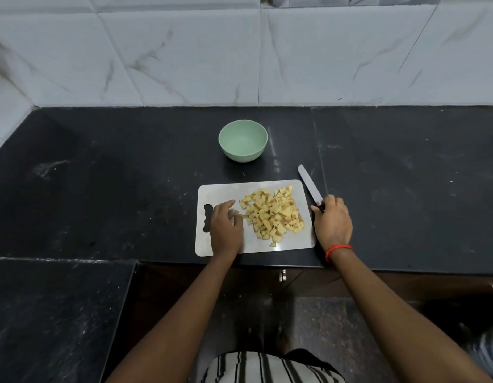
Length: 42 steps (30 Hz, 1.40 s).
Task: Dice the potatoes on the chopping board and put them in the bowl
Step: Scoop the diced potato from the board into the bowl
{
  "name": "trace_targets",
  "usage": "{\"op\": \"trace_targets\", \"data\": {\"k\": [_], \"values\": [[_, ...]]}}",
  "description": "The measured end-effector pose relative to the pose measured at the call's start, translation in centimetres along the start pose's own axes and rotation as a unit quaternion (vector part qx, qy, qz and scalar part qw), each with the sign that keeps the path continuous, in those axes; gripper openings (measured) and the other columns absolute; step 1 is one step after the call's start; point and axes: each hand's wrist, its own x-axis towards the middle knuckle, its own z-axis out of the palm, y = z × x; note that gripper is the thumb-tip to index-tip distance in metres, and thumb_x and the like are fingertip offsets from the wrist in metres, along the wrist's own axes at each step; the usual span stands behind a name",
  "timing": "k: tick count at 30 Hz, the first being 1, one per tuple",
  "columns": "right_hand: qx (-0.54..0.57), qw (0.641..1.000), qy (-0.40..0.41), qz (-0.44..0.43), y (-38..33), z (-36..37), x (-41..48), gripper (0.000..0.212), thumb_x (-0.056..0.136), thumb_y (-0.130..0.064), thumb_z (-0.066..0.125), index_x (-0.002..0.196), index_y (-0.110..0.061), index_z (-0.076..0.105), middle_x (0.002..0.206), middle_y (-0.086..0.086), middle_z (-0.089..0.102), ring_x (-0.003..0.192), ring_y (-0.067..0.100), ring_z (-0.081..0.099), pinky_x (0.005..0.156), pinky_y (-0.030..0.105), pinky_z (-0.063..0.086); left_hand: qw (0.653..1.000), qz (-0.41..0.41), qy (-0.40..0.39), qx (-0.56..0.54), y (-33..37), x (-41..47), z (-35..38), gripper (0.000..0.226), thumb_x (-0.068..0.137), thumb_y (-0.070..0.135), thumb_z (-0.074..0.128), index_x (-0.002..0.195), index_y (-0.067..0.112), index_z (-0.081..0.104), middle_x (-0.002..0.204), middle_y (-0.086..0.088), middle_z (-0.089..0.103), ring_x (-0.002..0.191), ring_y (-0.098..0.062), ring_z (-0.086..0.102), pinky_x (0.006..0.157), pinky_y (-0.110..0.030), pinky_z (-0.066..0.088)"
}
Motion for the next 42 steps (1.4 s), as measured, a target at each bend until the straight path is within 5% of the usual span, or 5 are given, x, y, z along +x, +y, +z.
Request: {"op": "trace_targets", "data": {"k": [6,10,17,31,42], "values": [[0.056,0.997,0.049,-0.027,0.0,-0.8,0.3,0.02,0.1,-0.028,0.054,0.109,-0.012,0.061,0.109,0.007,0.06,0.101,0.024,0.051,0.084,0.04,0.047,0.997,0.0,0.045,-0.056,0.2,-1.3,1.3,0.034,0.097,0.001,0.054,0.128,0.009,0.065,0.129,-0.002,0.064,0.115,-0.006,0.056,0.093,-0.001,0.04],[0.289,0.955,-0.041,-0.058,-2.2,-1.3,0.5,0.031,0.102,-0.032,0.052,0.128,-0.015,0.059,0.124,-0.006,0.055,0.114,0.009,0.052,0.096,0.025,0.044,0.996,-0.001,0.031,-0.081,0.5,-1.0,2.5,0.034,0.103,0.016,0.056,0.135,0.013,0.062,0.136,0.004,0.061,0.125,-0.006,0.055,0.105,-0.022,0.046],[0.327,0.93,-0.153,-0.067,-4.3,2.2,0.9,0.045,0.102,-0.038,0.053,0.141,-0.016,0.049,0.141,-0.001,0.051,0.128,0.009,0.047,0.109,0.03,0.039,0.998,-0.025,0.021,-0.062,2.3,0.4,5.4,0.038,0.101,0.025,0.058,0.138,0.017,0.06,0.14,0.002,0.059,0.13,-0.013,0.051,0.112,-0.032,0.041],[0.457,0.882,-0.117,0.001,-5.9,3.1,0.4,0.017,0.101,-0.019,0.054,0.111,-0.017,0.068,0.113,-0.005,0.064,0.108,-0.001,0.057,0.095,0.021,0.046,0.987,-0.061,0.003,-0.146,4.6,1.0,7.7,0.022,0.098,0.016,0.062,0.115,0.024,0.074,0.12,0.011,0.07,0.114,-0.003,0.062,0.104,-0.03,0.051],[0.559,0.809,-0.147,0.112,-9.6,3.6,-0.5,0.023,0.104,-0.022,0.049,0.106,-0.017,0.071,0.106,0.002,0.073,0.104,0.019,0.067,0.096,0.044,0.055,0.957,-0.176,0.026,-0.231,6.7,2.0,7.9,0.013,0.095,0.033,0.07,0.099,0.023,0.078,0.096,0.01,0.077,0.092,-0.004,0.071,0.087,-0.029,0.06]]}}
